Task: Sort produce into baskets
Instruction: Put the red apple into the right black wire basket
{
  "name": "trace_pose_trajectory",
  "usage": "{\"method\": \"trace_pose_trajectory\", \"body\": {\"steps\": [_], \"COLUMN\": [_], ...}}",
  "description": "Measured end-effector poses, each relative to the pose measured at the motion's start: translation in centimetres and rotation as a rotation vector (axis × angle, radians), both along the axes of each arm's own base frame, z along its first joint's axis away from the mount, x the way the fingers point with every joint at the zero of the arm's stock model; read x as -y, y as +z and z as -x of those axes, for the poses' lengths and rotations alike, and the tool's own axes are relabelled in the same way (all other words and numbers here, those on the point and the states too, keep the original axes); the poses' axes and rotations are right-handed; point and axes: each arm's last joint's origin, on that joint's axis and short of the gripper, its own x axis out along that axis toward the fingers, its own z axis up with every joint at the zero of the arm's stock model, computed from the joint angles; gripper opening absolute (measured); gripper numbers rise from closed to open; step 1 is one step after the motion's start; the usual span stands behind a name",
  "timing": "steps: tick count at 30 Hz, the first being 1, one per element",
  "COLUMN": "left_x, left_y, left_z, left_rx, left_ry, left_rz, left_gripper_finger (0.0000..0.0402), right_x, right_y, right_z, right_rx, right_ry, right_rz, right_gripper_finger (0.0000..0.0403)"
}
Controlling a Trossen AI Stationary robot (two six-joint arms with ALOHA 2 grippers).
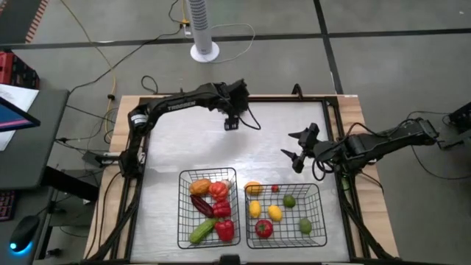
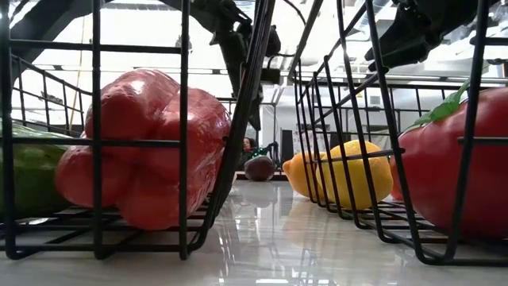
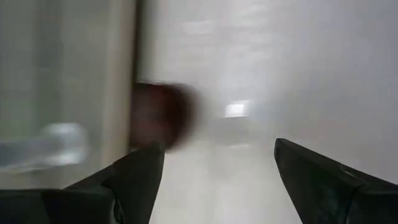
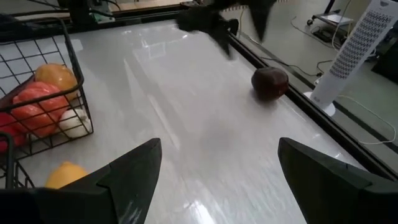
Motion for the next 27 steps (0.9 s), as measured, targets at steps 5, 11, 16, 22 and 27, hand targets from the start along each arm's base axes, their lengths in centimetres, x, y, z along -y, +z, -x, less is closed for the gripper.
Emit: {"method": "trace_pose_trajectory", "body": {"steps": [5, 11, 16, 22, 27], "left_x": [2.8, 6.0, 8.6, 11.5, 12.8], "left_y": [2.2, 0.6, -0.2, 0.0, 0.6], "left_z": [0.2, 3.4, 8.6, 13.8, 16.4], "left_rx": [0.167, 0.273, 0.404, 0.586, 0.718], "left_ry": [-0.096, -0.102, -0.058, 0.001, 0.057], "left_rz": [0.209, 0.164, 0.099, 0.024, 0.0], "left_gripper_finger": [0.0275, 0.0254, 0.0247, 0.0246, 0.0246], "right_x": [1.1, 4.9, 9.3, 13.2, 15.0], "right_y": [0.3, -0.6, -3.1, -4.6, -5.9], "right_z": [-1.4, -4.8, -8.1, -13.3, -17.3], "right_rx": [0.024, 0.058, 0.051, 0.008, -0.056], "right_ry": [-0.026, 0.02, -0.014, 0.012, -0.047], "right_rz": [0.068, 0.027, -0.007, -0.071, -0.031], "right_gripper_finger": [0.0349, 0.0349, 0.0349, 0.0349, 0.0349]}}
